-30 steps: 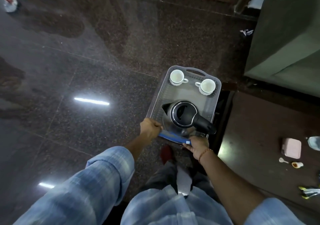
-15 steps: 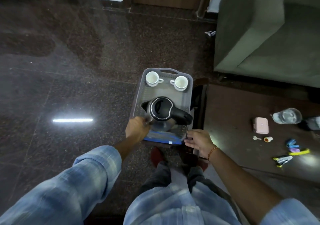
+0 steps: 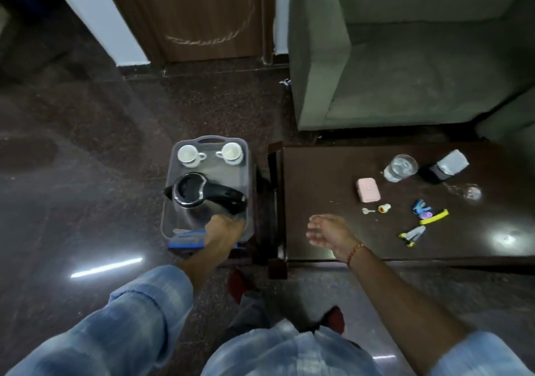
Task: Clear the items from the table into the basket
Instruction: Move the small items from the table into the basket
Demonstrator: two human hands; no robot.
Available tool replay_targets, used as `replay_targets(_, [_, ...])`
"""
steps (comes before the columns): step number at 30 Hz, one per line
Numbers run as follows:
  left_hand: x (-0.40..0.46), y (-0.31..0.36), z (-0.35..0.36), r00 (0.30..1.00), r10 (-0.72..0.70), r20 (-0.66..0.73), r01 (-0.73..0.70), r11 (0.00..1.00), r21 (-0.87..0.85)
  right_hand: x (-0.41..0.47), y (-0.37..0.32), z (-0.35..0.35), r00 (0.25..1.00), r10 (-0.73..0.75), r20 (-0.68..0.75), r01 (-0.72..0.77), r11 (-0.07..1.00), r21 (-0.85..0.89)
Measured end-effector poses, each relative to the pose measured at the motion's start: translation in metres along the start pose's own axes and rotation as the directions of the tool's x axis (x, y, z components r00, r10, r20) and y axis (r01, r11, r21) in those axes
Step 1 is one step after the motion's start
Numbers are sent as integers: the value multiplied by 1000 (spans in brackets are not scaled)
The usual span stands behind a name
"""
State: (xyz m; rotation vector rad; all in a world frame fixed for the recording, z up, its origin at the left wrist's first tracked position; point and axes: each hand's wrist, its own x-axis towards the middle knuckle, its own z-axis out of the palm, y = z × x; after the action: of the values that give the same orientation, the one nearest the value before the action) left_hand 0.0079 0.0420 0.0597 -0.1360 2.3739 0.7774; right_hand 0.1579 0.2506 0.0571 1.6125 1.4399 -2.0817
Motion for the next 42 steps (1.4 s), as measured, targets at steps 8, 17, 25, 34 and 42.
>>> replay_targets(8, [-102,114,133,932,323,164,-323,946,-26,-43,0,-164,984,-91,-156,115,982,150])
replay_targets(17, [-145,194,210,852,475,222,-479,877,-35,-50,-7,-252,957,-80,-280,143,966,215])
replay_targets(25, [-94,224,242,871,397,290,-405,914,-33,-9,-28,-263,963,-23,-269,88,969,230])
replay_targets(34, [-44,244,262,898,245,366,-251,967,-30,40,-52,-265,960,28,-277,23,984,179])
replay_targets(42, [-23,246,286,937,97,335,-93,995,-27,96,-59,-283,975,59,-213,-62,998,-7])
